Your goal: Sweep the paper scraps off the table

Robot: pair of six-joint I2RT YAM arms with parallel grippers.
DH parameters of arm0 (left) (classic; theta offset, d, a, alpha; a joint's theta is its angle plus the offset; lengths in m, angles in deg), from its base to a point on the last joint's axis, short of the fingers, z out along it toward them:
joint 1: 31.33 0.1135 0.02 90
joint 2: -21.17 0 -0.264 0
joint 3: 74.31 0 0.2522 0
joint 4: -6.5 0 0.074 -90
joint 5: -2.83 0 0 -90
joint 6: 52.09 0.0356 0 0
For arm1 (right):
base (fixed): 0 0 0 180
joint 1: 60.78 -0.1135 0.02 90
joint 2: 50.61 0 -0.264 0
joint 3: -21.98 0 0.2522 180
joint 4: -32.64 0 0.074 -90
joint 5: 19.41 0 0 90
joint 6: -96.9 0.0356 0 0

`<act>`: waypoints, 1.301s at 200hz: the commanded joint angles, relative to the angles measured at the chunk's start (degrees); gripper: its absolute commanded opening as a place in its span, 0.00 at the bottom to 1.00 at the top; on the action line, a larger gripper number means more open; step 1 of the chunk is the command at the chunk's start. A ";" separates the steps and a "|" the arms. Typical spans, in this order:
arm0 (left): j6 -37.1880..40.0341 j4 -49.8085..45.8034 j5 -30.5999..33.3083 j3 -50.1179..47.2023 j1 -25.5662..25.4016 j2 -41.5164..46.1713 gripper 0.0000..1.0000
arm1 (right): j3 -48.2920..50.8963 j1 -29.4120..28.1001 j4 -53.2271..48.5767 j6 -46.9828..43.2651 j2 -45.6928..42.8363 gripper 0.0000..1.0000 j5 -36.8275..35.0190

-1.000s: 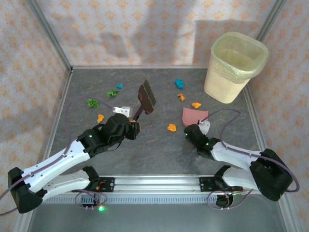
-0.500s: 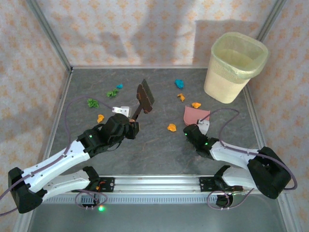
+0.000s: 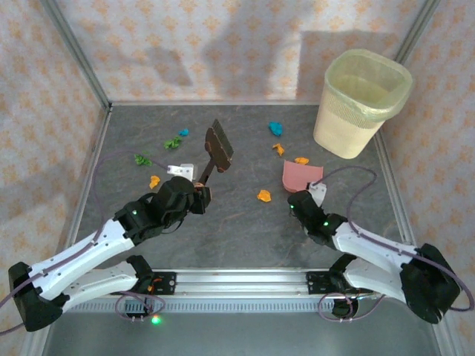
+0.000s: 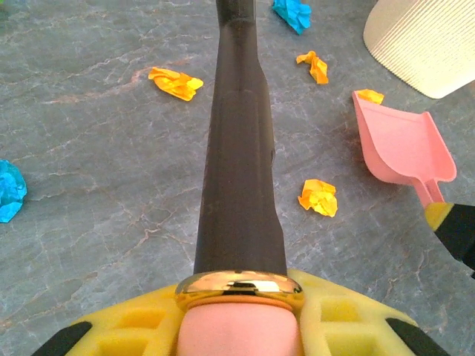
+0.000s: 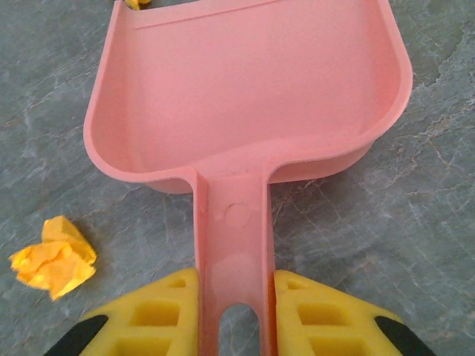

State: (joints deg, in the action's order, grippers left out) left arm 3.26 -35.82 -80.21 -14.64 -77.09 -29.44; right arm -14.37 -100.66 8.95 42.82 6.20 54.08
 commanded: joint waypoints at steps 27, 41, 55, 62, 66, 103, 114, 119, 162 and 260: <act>-3.07 -0.04 7.42 0.90 -0.04 4.69 0.00 | -5.95 -0.38 -10.41 -7.49 -10.39 0.00 5.08; -3.81 -2.10 9.05 2.09 -0.03 5.21 0.00 | -8.30 -0.40 -11.39 -10.48 -12.01 0.00 6.79; -4.38 -4.87 10.72 3.94 0.03 5.13 0.00 | -11.37 -0.38 -11.64 -14.15 -11.89 0.00 8.85; -4.54 -6.45 11.48 4.97 0.09 4.96 0.00 | -12.69 -0.42 -11.18 -16.21 -11.33 0.00 10.36; -4.58 -7.26 11.90 5.62 0.14 4.83 0.00 | -13.46 -0.40 -10.78 -17.22 -10.75 0.00 10.94; -3.40 -17.79 16.10 13.65 0.47 1.66 0.00 | -20.27 -0.46 -7.30 -30.10 -1.92 0.00 23.68; -2.95 -21.03 17.16 16.12 0.49 0.51 0.00 | -21.79 -0.46 -6.67 -32.23 1.11 0.00 25.04; -2.52 -22.13 17.20 17.19 0.56 -0.02 0.00 | -22.38 -0.47 -6.42 -33.27 2.43 0.00 25.80; 1.23 -31.17 16.94 26.04 0.72 -8.06 0.00 | -24.17 -0.89 -4.80 -38.94 10.38 0.00 27.74; 12.15 -49.37 16.81 46.65 0.89 -36.34 0.00 | -15.38 -0.90 0.89 -43.36 5.91 0.00 23.44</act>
State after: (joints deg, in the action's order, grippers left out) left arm 10.88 -77.37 -66.94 28.09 -76.56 -63.79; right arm -30.10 -101.25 6.57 1.25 12.65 79.61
